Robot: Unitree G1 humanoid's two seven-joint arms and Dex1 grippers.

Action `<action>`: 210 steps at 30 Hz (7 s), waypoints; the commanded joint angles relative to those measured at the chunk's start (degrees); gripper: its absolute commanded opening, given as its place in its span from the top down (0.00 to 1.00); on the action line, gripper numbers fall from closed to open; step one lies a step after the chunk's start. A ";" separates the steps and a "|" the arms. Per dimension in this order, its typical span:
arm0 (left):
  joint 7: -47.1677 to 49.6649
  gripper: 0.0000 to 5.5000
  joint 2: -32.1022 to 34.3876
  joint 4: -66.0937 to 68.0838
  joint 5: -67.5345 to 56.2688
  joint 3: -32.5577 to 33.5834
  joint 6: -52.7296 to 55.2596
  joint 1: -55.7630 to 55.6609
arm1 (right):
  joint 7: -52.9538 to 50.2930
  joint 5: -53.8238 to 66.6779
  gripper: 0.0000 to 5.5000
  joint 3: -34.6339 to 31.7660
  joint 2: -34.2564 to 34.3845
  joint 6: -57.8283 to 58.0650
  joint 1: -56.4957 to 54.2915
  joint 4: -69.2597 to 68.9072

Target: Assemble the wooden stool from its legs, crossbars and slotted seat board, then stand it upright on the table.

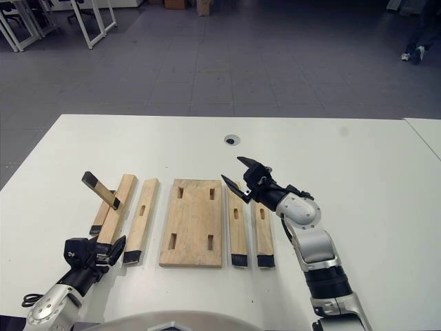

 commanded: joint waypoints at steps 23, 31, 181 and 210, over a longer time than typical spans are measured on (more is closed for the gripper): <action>-9.80 0.62 4.30 13.48 -25.06 -0.14 28.92 -57.84 | 1.98 41.78 0.30 -20.60 4.36 46.24 -11.26 6.75; -16.34 0.62 1.11 26.82 -36.75 0.63 40.79 -65.14 | 11.33 59.20 0.19 -23.35 3.71 64.86 -18.88 16.37; -16.67 0.36 31.45 -5.75 21.08 -40.44 34.70 -47.18 | 25.24 10.51 0.63 9.36 -9.12 29.80 -16.68 21.24; -16.64 0.36 29.90 -4.78 22.17 -39.57 34.39 -47.50 | 29.20 13.06 0.63 7.17 -4.93 28.12 -25.40 36.87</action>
